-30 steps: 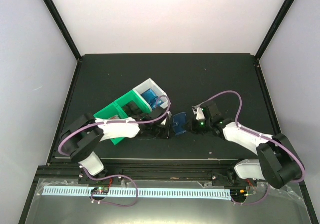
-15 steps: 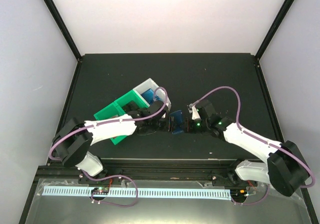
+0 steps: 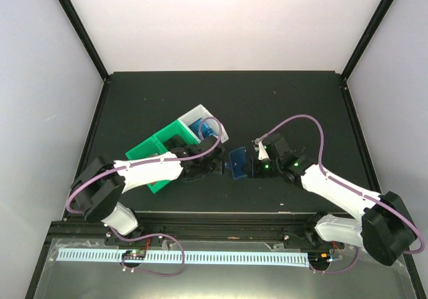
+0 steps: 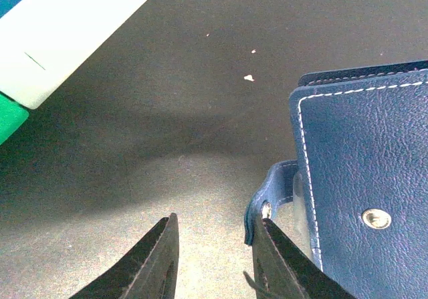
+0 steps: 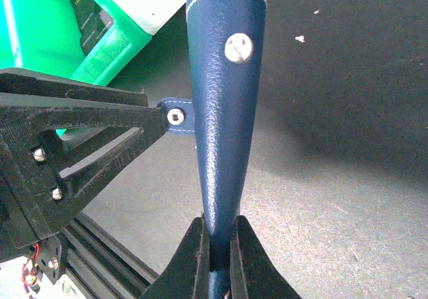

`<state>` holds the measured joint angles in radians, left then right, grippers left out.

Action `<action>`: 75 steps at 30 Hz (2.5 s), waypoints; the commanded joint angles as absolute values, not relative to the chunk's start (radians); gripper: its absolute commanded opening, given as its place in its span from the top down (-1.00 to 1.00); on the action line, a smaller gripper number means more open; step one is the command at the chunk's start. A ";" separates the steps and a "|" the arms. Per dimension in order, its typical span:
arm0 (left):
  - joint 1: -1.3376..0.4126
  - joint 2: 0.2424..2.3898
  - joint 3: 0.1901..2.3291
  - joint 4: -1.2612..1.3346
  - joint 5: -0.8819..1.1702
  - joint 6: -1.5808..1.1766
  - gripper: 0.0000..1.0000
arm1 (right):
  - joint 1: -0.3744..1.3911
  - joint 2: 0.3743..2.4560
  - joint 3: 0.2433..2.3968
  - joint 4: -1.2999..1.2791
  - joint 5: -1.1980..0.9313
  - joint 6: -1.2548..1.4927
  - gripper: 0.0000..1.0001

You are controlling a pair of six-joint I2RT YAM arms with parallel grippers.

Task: Put the credit cards into the card holder
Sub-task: Open the card holder at the center of the board.

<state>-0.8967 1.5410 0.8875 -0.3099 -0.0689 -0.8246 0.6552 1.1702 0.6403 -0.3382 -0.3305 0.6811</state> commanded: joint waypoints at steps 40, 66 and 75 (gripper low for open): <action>-0.868 1.438 0.724 -0.069 0.294 -0.774 0.97 | 0.676 1.293 0.653 -0.417 -0.283 0.605 -0.28; -0.868 1.416 0.735 -0.129 0.269 -0.731 0.97 | 0.743 1.353 0.745 -0.604 0.122 0.624 -0.28; -0.869 1.420 0.730 -0.141 0.256 -0.730 0.97 | 0.744 1.388 0.750 -0.641 0.274 0.632 -0.33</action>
<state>-0.8715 1.4448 0.7246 -0.1261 0.2779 -0.7471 0.7399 1.3594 0.7296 -0.6067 0.1452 0.6125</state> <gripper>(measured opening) 0.035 0.650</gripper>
